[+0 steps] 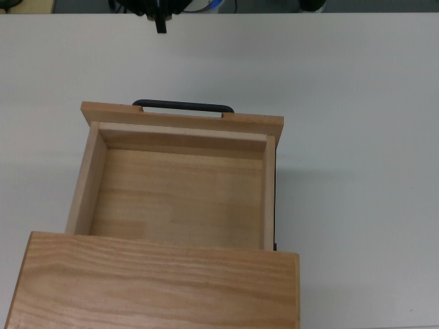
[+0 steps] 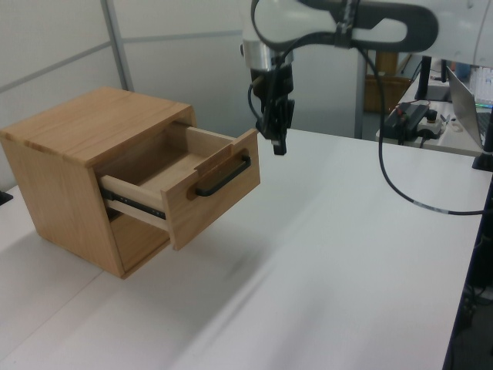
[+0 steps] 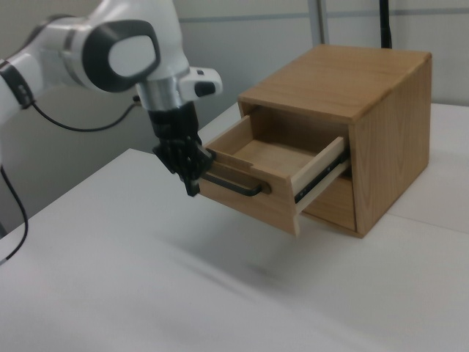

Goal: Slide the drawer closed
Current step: 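Lower the gripper toward the black handle of the open drawer, then press the gripper against the drawer front beside the handle, then push the drawer front into the wooden cabinet with the gripper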

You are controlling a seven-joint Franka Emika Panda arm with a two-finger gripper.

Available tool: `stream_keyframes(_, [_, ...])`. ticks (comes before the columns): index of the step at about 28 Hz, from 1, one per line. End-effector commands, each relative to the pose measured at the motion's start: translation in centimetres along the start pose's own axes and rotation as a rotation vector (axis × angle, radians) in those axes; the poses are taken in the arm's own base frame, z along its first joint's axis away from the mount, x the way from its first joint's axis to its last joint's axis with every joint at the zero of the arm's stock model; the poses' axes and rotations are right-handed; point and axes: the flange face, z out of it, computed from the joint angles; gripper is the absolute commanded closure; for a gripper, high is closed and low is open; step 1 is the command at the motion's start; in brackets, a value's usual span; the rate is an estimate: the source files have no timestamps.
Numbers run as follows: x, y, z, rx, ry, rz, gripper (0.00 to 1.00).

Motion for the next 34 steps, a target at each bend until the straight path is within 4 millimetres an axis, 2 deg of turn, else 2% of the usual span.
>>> stream_keyframes(1, [1.1,1.2,2.6,0.013,-0.056,-0.009,1.0])
stream_keyframes(5, [2.3,1.8,4.2,0.015,-0.063,-0.001,1.0])
stream_keyframes(14, [4.6,1.2,6.3,0.015,-0.018,-0.009,1.0])
stream_keyframes(19, [6.1,0.8,6.5,0.016,0.073,-0.02,1.0])
stream_keyframes(24, [8.2,0.4,7.6,0.01,0.16,-0.021,1.0])
stream_keyframes(26, [8.9,-0.2,7.7,0.009,0.194,-0.028,1.0])
stream_keyframes(34, [10.5,-0.5,8.2,0.006,0.292,-0.026,1.0])
